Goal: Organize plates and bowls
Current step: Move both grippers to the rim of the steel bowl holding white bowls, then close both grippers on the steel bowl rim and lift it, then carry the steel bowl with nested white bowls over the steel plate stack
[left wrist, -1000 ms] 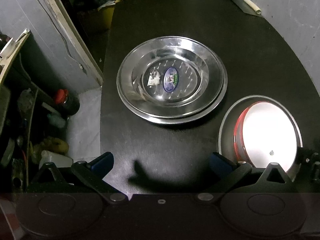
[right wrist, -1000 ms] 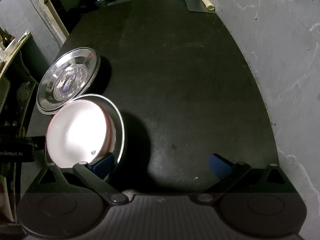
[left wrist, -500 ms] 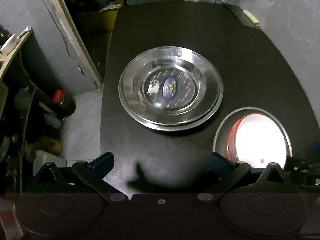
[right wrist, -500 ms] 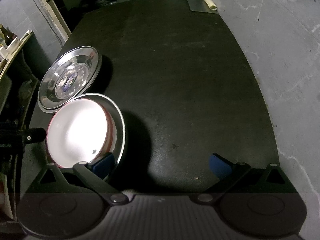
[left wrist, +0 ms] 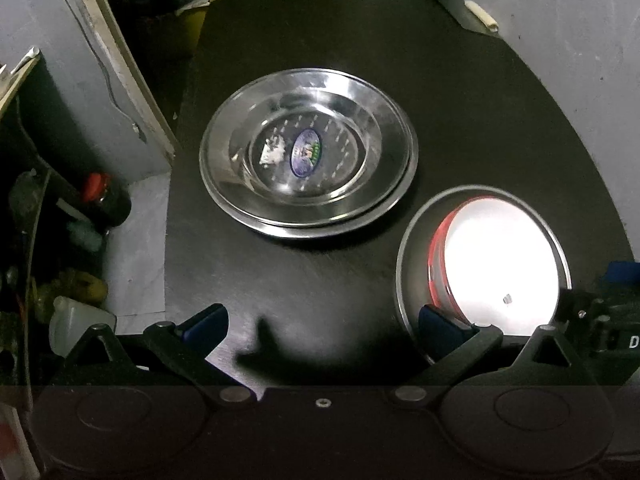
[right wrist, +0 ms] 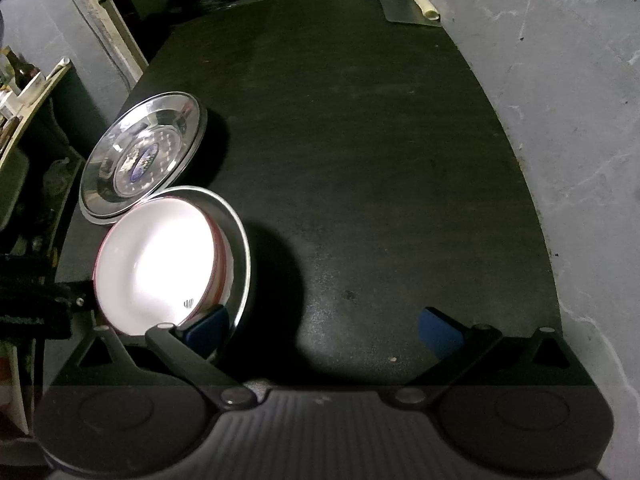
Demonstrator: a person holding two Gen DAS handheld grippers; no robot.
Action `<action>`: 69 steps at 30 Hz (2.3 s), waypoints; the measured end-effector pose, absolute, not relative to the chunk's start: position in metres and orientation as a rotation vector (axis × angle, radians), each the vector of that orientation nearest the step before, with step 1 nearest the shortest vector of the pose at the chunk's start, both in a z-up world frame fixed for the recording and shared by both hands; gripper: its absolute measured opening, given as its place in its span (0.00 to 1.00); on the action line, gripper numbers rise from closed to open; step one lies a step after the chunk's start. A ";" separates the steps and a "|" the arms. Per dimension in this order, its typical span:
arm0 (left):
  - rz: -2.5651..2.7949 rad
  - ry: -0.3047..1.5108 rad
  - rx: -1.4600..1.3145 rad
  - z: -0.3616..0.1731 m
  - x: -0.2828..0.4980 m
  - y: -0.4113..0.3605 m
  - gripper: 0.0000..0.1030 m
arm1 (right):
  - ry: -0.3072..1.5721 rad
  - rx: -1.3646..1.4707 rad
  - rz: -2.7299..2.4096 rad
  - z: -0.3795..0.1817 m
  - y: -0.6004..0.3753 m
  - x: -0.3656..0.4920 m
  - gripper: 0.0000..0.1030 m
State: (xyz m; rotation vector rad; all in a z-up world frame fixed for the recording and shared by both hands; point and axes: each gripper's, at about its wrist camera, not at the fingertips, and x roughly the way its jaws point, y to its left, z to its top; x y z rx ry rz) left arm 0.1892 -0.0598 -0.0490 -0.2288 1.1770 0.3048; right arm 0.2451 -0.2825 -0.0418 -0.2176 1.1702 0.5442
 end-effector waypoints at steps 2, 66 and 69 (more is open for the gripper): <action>0.309 1.187 -0.217 -0.052 0.191 -0.062 0.98 | 1.168 -0.219 0.548 -0.042 -0.283 0.245 1.00; -0.063 1.193 -0.207 -0.057 0.215 -0.072 0.18 | 1.249 -0.001 0.634 -0.044 -0.264 0.240 0.18; -0.072 1.188 -0.207 -0.057 0.215 -0.072 0.17 | 1.255 0.012 0.631 -0.045 -0.264 0.241 0.18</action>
